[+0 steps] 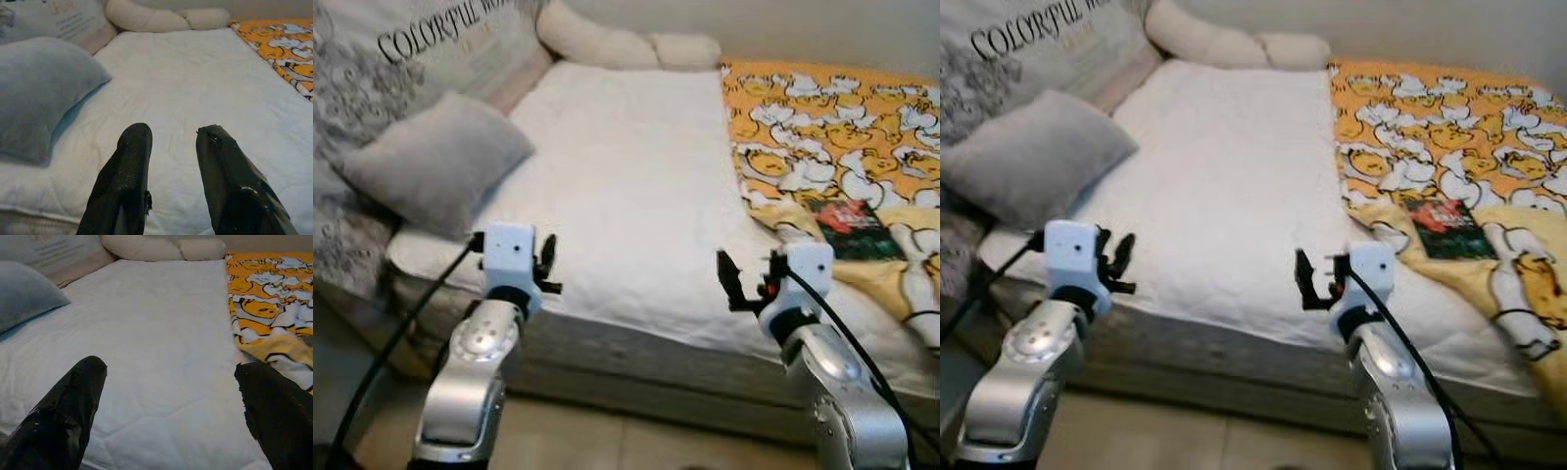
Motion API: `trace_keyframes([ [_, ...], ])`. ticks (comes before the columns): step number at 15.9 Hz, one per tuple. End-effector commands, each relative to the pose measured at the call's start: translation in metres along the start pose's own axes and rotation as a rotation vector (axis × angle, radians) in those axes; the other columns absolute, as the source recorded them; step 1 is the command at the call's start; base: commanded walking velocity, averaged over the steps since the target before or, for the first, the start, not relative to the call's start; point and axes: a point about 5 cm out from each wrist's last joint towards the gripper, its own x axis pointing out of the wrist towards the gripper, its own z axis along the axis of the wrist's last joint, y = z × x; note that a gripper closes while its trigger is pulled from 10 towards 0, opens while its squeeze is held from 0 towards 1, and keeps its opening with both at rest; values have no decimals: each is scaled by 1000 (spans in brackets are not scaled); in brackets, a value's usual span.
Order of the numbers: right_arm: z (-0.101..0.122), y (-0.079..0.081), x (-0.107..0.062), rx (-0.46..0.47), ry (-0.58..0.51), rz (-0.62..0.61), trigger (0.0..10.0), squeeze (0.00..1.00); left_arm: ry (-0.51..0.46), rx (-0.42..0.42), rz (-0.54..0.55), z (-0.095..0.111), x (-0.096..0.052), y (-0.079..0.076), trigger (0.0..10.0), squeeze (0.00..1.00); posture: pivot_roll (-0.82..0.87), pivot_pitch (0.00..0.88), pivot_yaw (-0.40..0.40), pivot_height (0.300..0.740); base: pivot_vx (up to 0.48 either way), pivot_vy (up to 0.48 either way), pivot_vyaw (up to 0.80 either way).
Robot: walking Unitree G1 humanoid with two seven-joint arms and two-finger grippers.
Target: Clean up the room
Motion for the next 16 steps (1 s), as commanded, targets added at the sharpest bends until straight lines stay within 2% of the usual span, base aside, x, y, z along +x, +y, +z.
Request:
trace_keyframes([
  [1, 4, -4, 0, -5, -7, -12, 10000, 1000, -15, 1, -4, 5, 1, -1, 10000, 0, -86, 0, 17, 740, 0, -480, 0],
  [5, 3, -2, 1, 3, 0, -3, 10000, 1000, -14, -21, 8, 4, -1, 1, 10000, 0, -84, 0, 10, 740, 0, -480, 0],
  [6, 4, -2, 1, 1, 2, -3, 10000, 1000, -14, -68, 18, 4, -3, 2, 10000, 0, -83, 0, 8, 740, 0, 0, 0],
  [7, 4, -3, 1, 1, 2, -3, 10000, 1000, -14, -80, 21, 4, -4, 2, 10000, 0, -83, 0, 8, 740, 0, 0, 0],
  [10, 3, -2, 1, -5, 8, 9, 10000, 1000, -61, -3, 4, 9, -5, 3, 10000, 0, -80, 0, -5, 740, 0, 0, 0],
  [13, 2, 0, 2, -10, 15, 6, 10000, 1000, -75, 3, -12, 11, -7, 2, 10000, 0, -74, 0, -5, 740, 202, 0, 0],
  [14, 1, 0, 4, -13, 19, 5, 10000, 0, -77, -1, -11, 12, -7, 3, 10000, 0, -73, 0, -4, 740, 326, 0, 0],
  [16, 2, 1, 7, -10, 25, 8, 10000, 0, -79, 7, -15, 12, -6, 4, 10000, 0, -72, 0, -3, 740, 330, 0, 0],
])
